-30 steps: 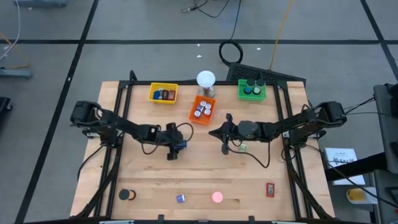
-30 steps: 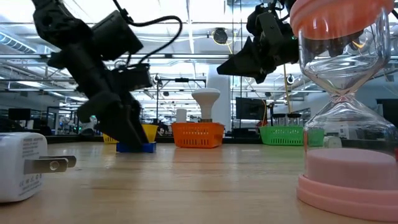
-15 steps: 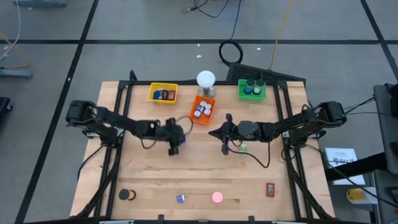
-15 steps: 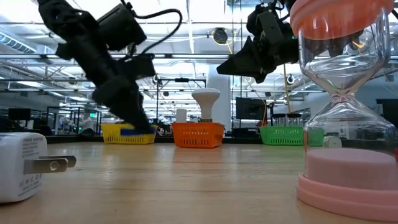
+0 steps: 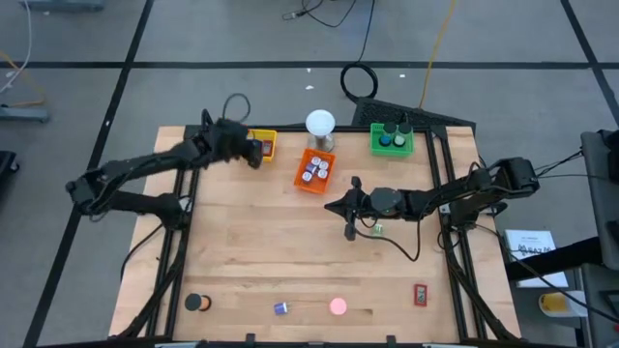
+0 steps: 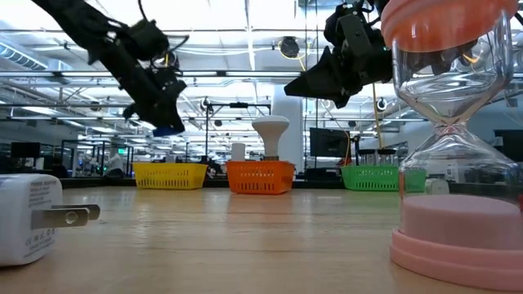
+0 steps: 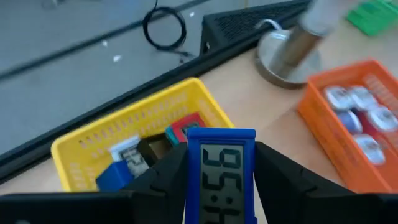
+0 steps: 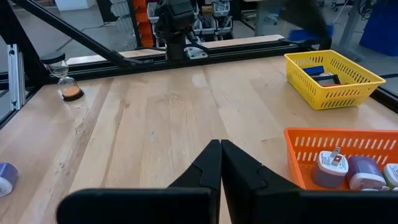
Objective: Pick & Place Office items
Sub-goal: Put the blue digital clock into the yellow bin, then put the pink sandglass timer into the green bin
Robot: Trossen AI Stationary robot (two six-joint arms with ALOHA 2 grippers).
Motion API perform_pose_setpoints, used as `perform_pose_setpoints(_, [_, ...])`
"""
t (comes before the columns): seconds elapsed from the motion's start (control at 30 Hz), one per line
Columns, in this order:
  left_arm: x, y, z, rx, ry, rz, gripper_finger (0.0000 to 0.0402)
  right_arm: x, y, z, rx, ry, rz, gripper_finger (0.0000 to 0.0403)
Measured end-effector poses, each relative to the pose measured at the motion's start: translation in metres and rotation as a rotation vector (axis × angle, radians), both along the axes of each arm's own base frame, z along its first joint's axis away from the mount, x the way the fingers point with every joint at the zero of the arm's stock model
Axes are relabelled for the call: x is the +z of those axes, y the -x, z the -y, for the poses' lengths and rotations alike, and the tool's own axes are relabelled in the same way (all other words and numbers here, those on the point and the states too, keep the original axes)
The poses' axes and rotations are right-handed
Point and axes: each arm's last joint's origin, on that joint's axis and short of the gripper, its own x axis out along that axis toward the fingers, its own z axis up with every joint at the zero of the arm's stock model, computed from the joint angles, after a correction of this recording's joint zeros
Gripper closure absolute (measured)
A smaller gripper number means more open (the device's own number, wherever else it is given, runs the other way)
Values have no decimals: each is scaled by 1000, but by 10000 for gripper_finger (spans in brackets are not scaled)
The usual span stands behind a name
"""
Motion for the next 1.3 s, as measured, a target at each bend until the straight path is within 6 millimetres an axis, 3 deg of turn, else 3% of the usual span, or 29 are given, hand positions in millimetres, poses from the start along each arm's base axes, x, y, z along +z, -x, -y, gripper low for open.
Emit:
perform_pose_setpoints(0.17, [-14,-5,-36,66,94,-45,251,0,0,0,1,3,-1,401])
perform_pose_setpoints(0.3, [-27,-15,-53,106,137,-98,251,0,0,0,3,8,-2,402])
perform_pose_setpoints(0.6, [-46,-24,-65,184,187,-148,251,0,0,0,4,11,-2,402])
perform_pose_setpoints(0.73, [-47,-23,-64,186,191,-156,203,0,0,0,4,11,-3,401])
perform_pose_setpoints(0.87, [-45,-23,-64,170,177,-162,157,0,0,0,4,11,-3,402])
perform_pose_setpoints(1.0, [-34,-21,-59,142,145,-162,155,0,0,0,9,10,-2,402])
perform_pose_setpoints(1.17, [-16,-21,-33,-25,72,-211,202,0,0,-7,100,-9,-3,400])
perform_pose_setpoints(1.3, [-29,-19,5,-156,-3,-155,261,1,0,-12,135,-14,7,397])
